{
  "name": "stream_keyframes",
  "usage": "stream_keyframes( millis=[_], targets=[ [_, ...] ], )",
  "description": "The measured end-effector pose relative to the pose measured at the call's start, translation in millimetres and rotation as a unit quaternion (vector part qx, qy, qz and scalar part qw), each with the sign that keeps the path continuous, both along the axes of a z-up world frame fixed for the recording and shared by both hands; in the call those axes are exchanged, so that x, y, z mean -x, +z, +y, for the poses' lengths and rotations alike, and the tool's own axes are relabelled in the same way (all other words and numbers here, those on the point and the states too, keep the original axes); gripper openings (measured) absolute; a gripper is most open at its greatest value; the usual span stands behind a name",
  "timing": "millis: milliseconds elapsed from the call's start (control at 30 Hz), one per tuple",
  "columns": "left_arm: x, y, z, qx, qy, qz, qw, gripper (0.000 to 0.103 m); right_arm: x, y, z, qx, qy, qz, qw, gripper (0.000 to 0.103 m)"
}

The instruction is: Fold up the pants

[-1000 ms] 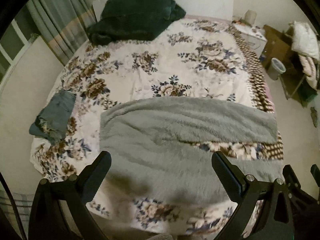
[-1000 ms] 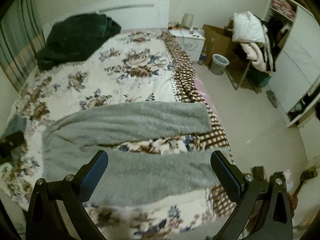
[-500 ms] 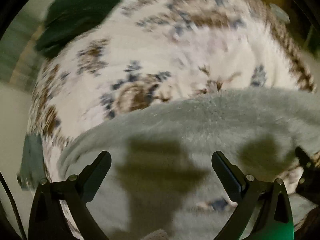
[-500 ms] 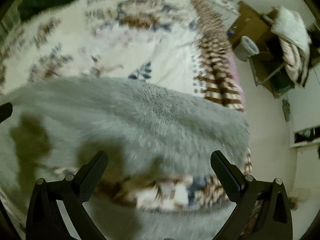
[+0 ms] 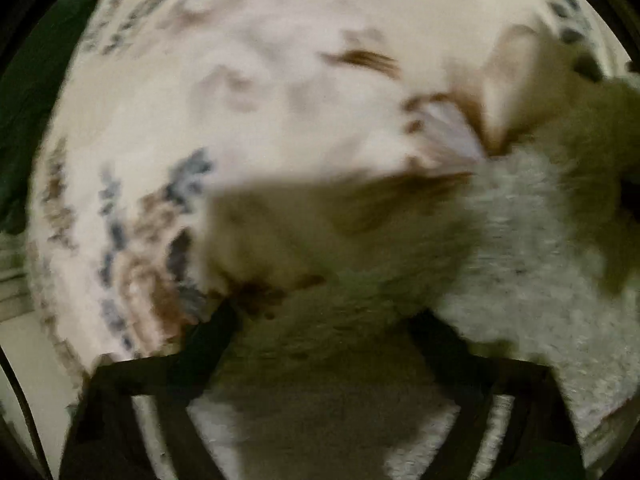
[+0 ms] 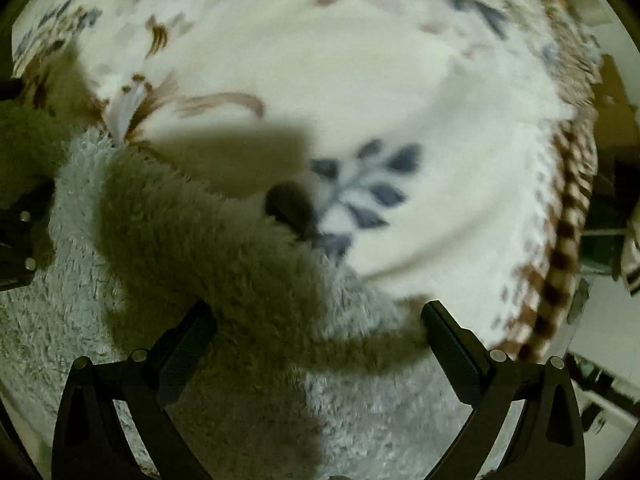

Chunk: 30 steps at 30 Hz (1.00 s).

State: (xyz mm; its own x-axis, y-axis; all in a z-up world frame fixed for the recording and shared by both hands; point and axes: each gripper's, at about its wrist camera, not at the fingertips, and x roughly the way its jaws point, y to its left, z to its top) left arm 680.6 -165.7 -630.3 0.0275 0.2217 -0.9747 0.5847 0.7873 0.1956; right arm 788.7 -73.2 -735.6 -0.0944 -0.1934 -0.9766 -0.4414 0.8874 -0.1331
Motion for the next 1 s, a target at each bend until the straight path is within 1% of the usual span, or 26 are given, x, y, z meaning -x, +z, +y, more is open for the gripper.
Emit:
stream_keyframes(
  millis=[33, 67, 100, 133, 167, 200, 233, 367, 433, 500, 533, 567, 600, 633, 667, 700, 767, 800, 867, 900, 967, 1000],
  targets=[
    [2.3, 4.0, -2.4, 0.023, 0.002, 0.013, 0.9996, 0.034, -1.1, -1.6, -0.5, -0.008, -0.002, 0.007, 1.000, 0.082],
    [3.6, 8.3, -3.7, 0.035, 0.004, 0.015, 0.9993, 0.027, -1.3, -1.1, -1.0, -0.019, -0.005, 0.012, 1.000, 0.075],
    [6.3, 13.9, -4.3, 0.045, 0.006, 0.012, 0.9989, 0.016, -0.7, 1.3, -2.4, -0.033, -0.012, 0.012, 0.999, 0.061],
    [8.5, 21.3, -2.5, 0.055, 0.014, 0.006, 0.9984, 0.010, 0.5, 4.0, -4.4, -0.044, -0.017, 0.011, 0.999, 0.046],
    [9.8, 26.7, 0.5, 0.063, 0.023, 0.003, 0.9977, 0.007, 2.0, 7.8, -8.1, -0.053, -0.027, 0.008, 0.998, 0.038],
    [11.1, 34.1, 6.0, 0.078, 0.040, 0.001, 0.9961, 0.006, 3.7, 13.1, -11.9, -0.063, -0.036, 0.003, 0.997, 0.023],
    [13.4, 43.4, 12.9, 0.093, 0.060, -0.005, 0.9939, 0.005, 6.3, 18.8, -15.0, -0.068, -0.042, -0.004, 0.997, 0.015],
    [38.6, 86.3, 31.3, 0.139, 0.111, -0.033, 0.9835, 0.005, 19.7, 53.2, -32.2, -0.090, -0.069, -0.046, 0.992, 0.011],
    [59.8, 111.7, 39.7, 0.154, 0.134, -0.048, 0.9777, 0.005, 29.9, 75.3, -45.1, -0.105, -0.088, -0.069, 0.988, 0.011],
    [91.3, 141.8, 48.4, 0.176, 0.156, -0.063, 0.9699, 0.005, 47.8, 100.1, -60.2, -0.124, -0.104, -0.089, 0.983, 0.010],
    [110.4, 155.3, 51.5, 0.179, 0.165, -0.069, 0.9675, 0.005, 59.7, 114.8, -65.4, -0.131, -0.112, -0.095, 0.980, 0.010],
    [122.1, 161.3, 51.3, 0.185, 0.168, -0.075, 0.9652, 0.005, 77.4, 125.8, -68.7, -0.140, -0.118, -0.101, 0.978, 0.010],
    [143.5, 175.9, 54.6, 0.191, 0.176, -0.086, 0.9617, 0.005, 96.9, 136.7, -67.6, -0.143, -0.122, -0.109, 0.976, 0.010],
    [151.2, 183.8, 54.1, 0.194, 0.183, -0.091, 0.9595, 0.005, 119.9, 142.7, -56.1, -0.146, -0.125, -0.115, 0.975, 0.010],
    [166.8, 192.7, 53.4, 0.203, 0.194, -0.090, 0.9556, 0.005, 141.5, 154.5, -41.2, -0.149, -0.126, -0.120, 0.973, 0.010],
    [182.9, 199.3, 57.0, 0.212, 0.206, -0.090, 0.9510, 0.005, 167.0, 165.4, -41.2, -0.147, -0.123, -0.127, 0.973, 0.010],
    [217.7, 203.1, 68.1, 0.226, 0.231, -0.083, 0.9428, 0.005, 210.2, 174.4, -35.9, -0.147, -0.118, -0.133, 0.973, 0.010],
    [241.0, 204.6, 70.6, 0.237, 0.251, -0.073, 0.9357, 0.005, 236.1, 176.9, -34.2, -0.142, -0.114, -0.133, 0.974, 0.010],
    [278.7, 200.2, 70.0, 0.244, 0.275, -0.053, 0.9283, 0.005, 285.1, 176.8, -27.7, -0.133, -0.106, -0.124, 0.978, 0.010],
    [300.2, 191.2, 69.7, 0.245, 0.289, -0.042, 0.9246, 0.005, 313.5, 172.4, -25.8, -0.122, -0.096, -0.118, 0.981, 0.010],
    [330.8, 161.0, 67.5, 0.233, 0.302, -0.008, 0.9243, 0.005, 351.8, 158.1, -23.8, -0.104, -0.092, -0.098, 0.985, 0.010],
    [345.1, 145.4, 67.5, 0.226, 0.307, 0.009, 0.9244, 0.005, 370.2, 145.9, -24.3, -0.092, -0.089, -0.084, 0.988, 0.010]
  ],
)
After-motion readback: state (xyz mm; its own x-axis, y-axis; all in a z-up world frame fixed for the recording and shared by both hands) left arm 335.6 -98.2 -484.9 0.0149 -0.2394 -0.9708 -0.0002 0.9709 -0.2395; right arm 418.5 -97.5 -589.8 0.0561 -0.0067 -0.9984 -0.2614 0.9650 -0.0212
